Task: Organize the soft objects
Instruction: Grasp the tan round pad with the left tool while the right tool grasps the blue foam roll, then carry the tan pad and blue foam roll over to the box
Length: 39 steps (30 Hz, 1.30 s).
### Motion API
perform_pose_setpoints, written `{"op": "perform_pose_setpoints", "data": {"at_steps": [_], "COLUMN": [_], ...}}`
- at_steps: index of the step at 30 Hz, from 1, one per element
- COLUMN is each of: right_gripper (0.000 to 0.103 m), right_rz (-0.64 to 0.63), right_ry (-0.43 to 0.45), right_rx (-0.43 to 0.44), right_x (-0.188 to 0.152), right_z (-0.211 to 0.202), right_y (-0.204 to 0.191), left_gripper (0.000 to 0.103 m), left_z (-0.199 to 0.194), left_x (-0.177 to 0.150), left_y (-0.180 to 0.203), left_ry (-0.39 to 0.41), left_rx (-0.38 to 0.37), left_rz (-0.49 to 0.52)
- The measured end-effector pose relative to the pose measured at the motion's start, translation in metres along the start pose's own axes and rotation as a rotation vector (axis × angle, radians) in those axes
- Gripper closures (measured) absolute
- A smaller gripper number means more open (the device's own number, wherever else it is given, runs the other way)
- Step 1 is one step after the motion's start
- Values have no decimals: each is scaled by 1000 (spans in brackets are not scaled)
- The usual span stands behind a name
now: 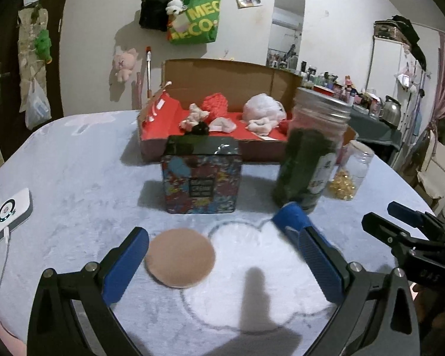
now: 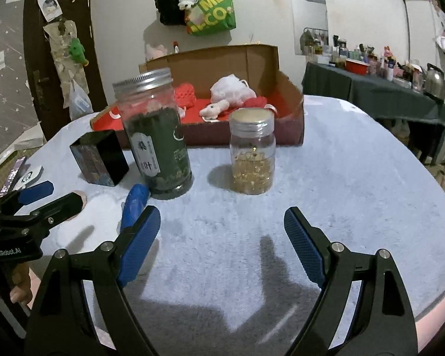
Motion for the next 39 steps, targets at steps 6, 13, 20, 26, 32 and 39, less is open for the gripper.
{"op": "perform_pose_setpoints", "data": {"at_steps": [6,13,20,26,32,39], "right_gripper": [17,17,18,60,82,82], "right_rz": [-12,-57,-140,-173,-148,-117], "right_ry": [-28,-51,-82,-84,-70,-40], "right_rx": [50,122,164,187,243,237], "right_x": [-1,0,-8,-14,-14,-7], "right_z": [11,20,29,30,20,7], "right_y": [-15,-41,-70,-77,-72,-55], "left_gripper": [0,10,35,65,71,71], "left_z": [5,10,15,17,16,20], "left_x": [-6,-11,-15,-15,-10,-4], "left_y": [-18,-38,-41,-26,-7,23], "left_ry": [-38,-76,-100,-103,-100,-107], "left_rx": [35,60,37,-15,-94,-177], "left_rz": [4,16,20,58,59,92]}}
Point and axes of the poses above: each gripper's, at about its wrist camera, not at the fingertips, and z roughly the way its jaws point, y to its right, x to its top, the point moved 8 cm from there along z, roughly the way its jaws point, and after that the axes turned 9 degrees about -x, right-handed, at the moved point
